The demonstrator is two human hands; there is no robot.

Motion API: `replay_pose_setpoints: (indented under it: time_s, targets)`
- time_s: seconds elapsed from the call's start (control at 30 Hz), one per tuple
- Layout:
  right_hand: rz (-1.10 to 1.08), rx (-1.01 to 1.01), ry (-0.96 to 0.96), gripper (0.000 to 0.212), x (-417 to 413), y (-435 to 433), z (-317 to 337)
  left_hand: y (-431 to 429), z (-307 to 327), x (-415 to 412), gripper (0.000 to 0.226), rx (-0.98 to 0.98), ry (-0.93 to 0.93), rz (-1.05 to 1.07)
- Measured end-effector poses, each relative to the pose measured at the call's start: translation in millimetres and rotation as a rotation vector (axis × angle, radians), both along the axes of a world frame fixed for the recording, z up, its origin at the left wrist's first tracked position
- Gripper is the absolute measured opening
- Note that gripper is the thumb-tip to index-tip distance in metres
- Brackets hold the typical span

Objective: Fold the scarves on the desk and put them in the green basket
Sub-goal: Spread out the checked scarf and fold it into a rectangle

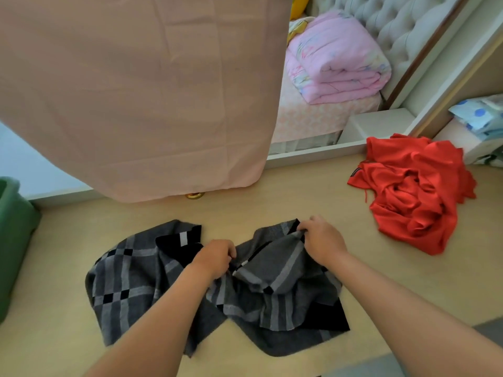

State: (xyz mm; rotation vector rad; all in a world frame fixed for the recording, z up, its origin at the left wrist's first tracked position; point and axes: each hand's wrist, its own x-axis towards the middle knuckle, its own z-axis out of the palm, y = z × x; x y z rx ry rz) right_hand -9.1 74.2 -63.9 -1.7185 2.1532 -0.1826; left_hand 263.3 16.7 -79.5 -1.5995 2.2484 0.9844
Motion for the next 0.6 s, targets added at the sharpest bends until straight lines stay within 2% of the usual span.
replay_pose_setpoints:
  time_s: [0.07, 0.17, 0.27, 0.37, 0.4, 0.47, 0.53, 0.6]
  targets:
    - [-0.147, -0.103, 0.063, 0.025, -9, -6, 11, -15, 12, -1, 0.031, -0.133, 0.038, 0.115]
    - [-0.402, -0.225, 0.102, 0.022, -24, -10, 26, -30, 30, -2, 0.036, -0.426, 0.205, 0.411]
    - [-0.541, -0.271, 0.143, 0.025, -36, -6, 29, -30, 34, -3, 0.038, -0.474, 0.279, 0.481]
    - [-0.373, -0.267, 0.31, 0.036, -27, 4, 19, -16, 21, -8, 0.051, -0.53, 0.133, 0.29]
    - [-0.267, -0.256, 0.332, 0.039, -19, 8, 14, -10, 17, -11, 0.048, -0.56, 0.152, 0.223]
    - [-0.015, -0.187, 0.209, 0.037, 0, 18, 7, 7, 12, -17, 0.033, -0.549, 0.225, 0.111]
    - [0.197, -0.039, -0.009, 0.027, 20, 30, 0, 27, 8, -20, 0.012, -0.424, 0.27, 0.05]
    - [0.343, 0.074, -0.029, 0.032, 38, 40, -8, 45, -4, -19, 0.03, -0.284, 0.213, -0.028]
